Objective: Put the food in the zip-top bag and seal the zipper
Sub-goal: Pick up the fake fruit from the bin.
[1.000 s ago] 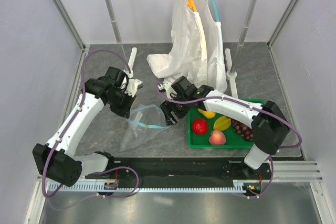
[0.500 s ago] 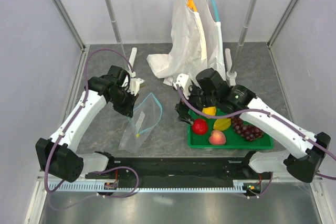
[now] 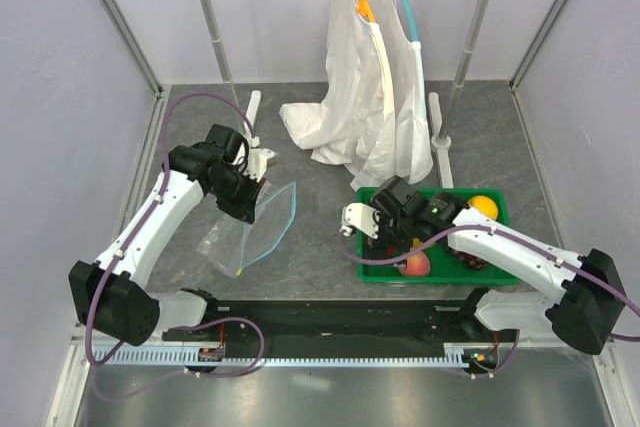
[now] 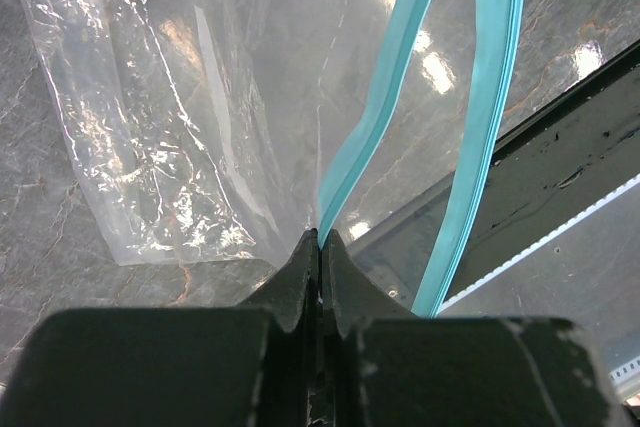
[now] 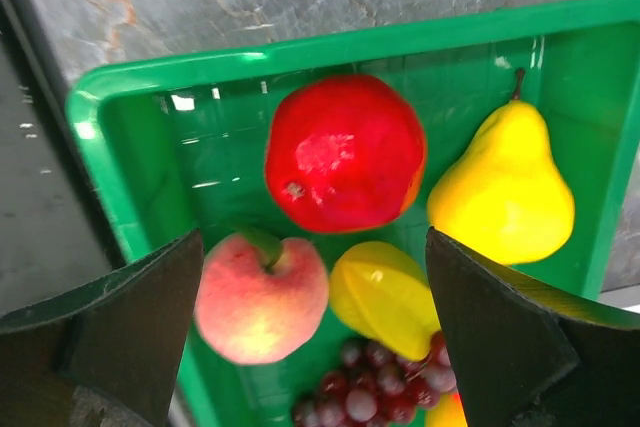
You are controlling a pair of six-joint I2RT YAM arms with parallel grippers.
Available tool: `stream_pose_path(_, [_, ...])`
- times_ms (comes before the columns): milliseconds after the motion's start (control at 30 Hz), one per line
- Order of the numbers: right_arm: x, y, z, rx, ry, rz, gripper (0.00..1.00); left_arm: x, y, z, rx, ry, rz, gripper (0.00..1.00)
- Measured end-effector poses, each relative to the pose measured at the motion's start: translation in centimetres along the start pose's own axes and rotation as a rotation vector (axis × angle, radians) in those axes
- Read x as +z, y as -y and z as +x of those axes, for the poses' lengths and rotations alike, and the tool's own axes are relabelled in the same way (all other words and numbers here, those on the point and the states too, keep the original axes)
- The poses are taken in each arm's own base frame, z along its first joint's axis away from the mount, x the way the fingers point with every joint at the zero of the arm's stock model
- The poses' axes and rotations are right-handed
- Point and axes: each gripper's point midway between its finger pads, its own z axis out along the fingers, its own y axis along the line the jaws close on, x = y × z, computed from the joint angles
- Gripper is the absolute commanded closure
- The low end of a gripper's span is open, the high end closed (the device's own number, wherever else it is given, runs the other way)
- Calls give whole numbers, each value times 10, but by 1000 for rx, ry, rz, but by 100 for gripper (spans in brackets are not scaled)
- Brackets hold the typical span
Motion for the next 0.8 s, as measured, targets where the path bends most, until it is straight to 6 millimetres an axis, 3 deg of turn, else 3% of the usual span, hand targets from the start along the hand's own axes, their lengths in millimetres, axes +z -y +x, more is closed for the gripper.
stream_pose_path(467, [49,9,10,-109,-18,11,2,3,0,0,-4,-14,5,98])
stream_pose_path(567, [54,5,20,-121,-40,3,21,5,1,0,-7,-21,17,98])
stream_pose_path(600, [54,5,22,-125,-46,1,37,6,2,0,-9,-23,25,98])
stream_pose_path(667, [54,5,23,-119,-49,6,55,8,4,0,-13,-28,40,98])
stream_pose_path(700, [53,6,22,-117,-49,9,72,9,6,-1,-17,-30,52,98])
stream_pose_path(800, [45,8,12,-89,-30,12,90,12,7,-3,-33,-41,69,98])
